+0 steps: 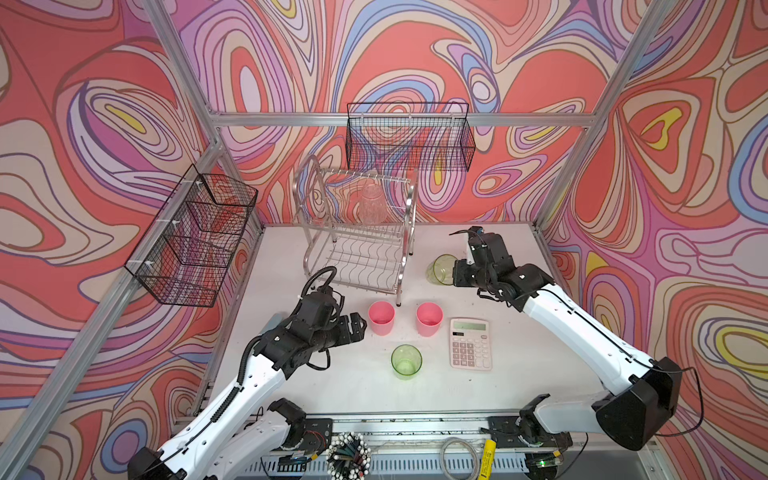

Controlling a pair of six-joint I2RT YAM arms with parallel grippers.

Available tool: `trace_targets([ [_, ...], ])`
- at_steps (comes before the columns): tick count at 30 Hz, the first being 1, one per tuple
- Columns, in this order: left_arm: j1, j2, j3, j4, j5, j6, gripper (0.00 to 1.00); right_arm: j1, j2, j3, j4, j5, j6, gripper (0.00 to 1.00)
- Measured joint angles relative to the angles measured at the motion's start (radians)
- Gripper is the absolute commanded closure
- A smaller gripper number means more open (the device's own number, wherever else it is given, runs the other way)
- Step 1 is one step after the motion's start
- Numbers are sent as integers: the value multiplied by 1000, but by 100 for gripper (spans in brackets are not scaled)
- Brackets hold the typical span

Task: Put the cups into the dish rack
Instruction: 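Grasp the green cup rim with the right gripper and lift it, then carry the green cup toward the left gripper while the left gripper reaches toward it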

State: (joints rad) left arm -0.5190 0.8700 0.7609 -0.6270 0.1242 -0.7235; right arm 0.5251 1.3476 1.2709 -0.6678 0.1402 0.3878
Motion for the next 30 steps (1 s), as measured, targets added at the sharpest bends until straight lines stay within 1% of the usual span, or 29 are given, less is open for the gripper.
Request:
trace_targets([
  [2, 0, -14, -1, -2, -3, -15, 0, 26, -5, -18, 19, -7, -10, 100],
  [5, -5, -37, -3, -6, -14, -42, 0, 50, -5, -50, 54, -31, -21, 100],
  [16, -6, -123, -26, -38, -66, -160, 0, 98, -13, -158, 206, -137, -35, 100],
  [23, -6, -140, -26, -40, -94, -259, 0, 127, -44, -209, 312, -182, -43, 100],
  [30, -6, -138, -26, -30, -104, -370, 2, 154, -106, -282, 409, -200, -56, 100],
])
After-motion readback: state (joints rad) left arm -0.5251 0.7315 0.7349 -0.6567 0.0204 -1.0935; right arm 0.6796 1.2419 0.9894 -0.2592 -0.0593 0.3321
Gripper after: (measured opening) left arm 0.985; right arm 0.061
